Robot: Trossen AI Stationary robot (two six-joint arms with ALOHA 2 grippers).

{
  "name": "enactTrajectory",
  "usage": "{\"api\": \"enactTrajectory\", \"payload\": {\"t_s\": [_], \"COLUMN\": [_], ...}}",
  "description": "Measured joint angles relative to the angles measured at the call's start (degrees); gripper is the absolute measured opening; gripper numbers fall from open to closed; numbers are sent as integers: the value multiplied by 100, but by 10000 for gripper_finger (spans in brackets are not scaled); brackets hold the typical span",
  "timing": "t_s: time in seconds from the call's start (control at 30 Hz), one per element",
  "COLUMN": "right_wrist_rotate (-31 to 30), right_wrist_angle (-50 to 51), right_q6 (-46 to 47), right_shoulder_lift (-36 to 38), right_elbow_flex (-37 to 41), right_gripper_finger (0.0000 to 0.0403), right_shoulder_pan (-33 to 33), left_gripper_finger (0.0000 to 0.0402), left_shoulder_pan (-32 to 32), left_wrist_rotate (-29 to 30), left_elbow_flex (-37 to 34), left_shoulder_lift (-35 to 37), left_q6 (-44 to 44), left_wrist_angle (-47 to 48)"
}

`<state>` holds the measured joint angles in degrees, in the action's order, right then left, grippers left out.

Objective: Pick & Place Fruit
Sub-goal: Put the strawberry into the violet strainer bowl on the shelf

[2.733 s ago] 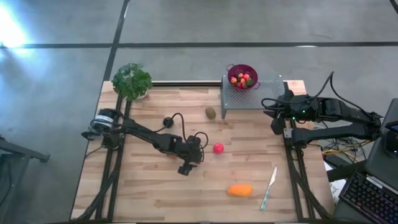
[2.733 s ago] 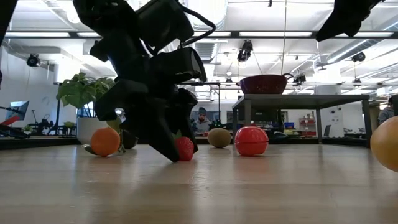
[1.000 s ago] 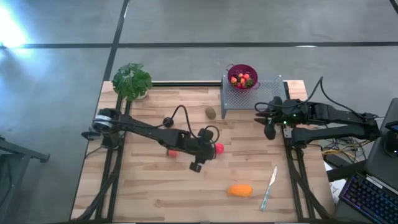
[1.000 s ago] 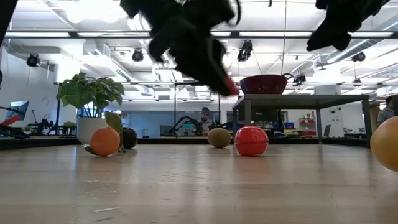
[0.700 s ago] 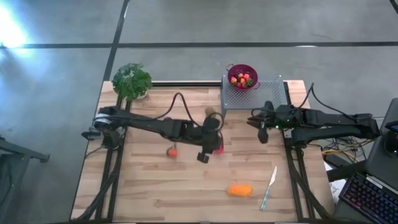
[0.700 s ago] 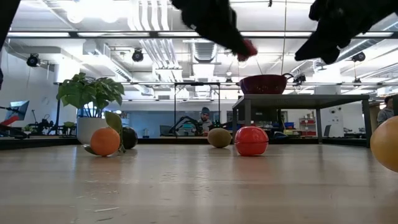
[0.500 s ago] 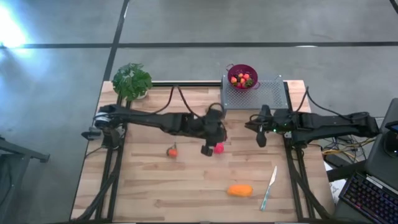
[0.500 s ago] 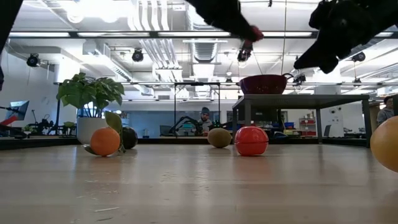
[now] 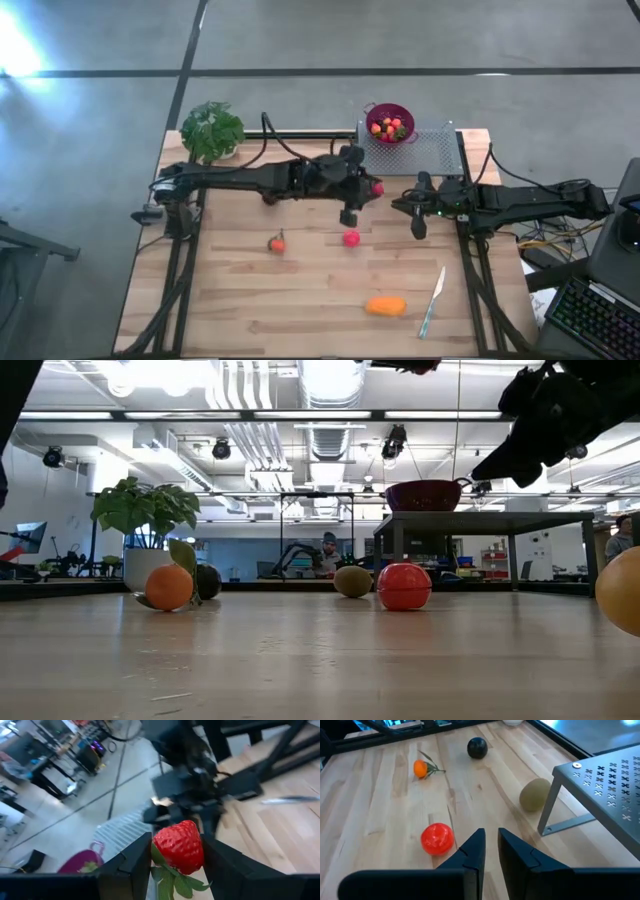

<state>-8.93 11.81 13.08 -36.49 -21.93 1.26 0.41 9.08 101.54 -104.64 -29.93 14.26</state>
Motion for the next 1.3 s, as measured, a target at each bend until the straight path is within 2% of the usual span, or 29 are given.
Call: {"api": "enactTrajectory", "payload": {"t_s": [0.27, 0.67, 0.83, 1.07, 1.3], "right_wrist_rotate": [0, 62, 188, 343, 343], "right_wrist_angle": [-29, -93, -382, -647, -621], "right_q6": [28, 219, 194, 173, 34], "right_shoulder_lift": [0, 0, -7, -4, -9], "right_elbow_flex": [60, 15, 13, 9, 9], "right_gripper_finger": [61, 37, 40, 56, 58], "right_shoulder_pan": [0, 0, 0, 0, -2], "left_gripper_finger": [163, 163, 163, 163, 163], "left_shoulder_pan": [289, 674, 952, 1489, 1925], "left_wrist_rotate": [-17, -26, -41, -273, -343], "left_elbow_flex": [-11, -44, -45, 92, 896], "left_shoulder_lift": [-11, -66, -150, -678, -1501], "left_q6": [-1, -48, -66, -58, 4], "left_wrist_angle": [-332, -748, -1227, -1823, -1764]}}
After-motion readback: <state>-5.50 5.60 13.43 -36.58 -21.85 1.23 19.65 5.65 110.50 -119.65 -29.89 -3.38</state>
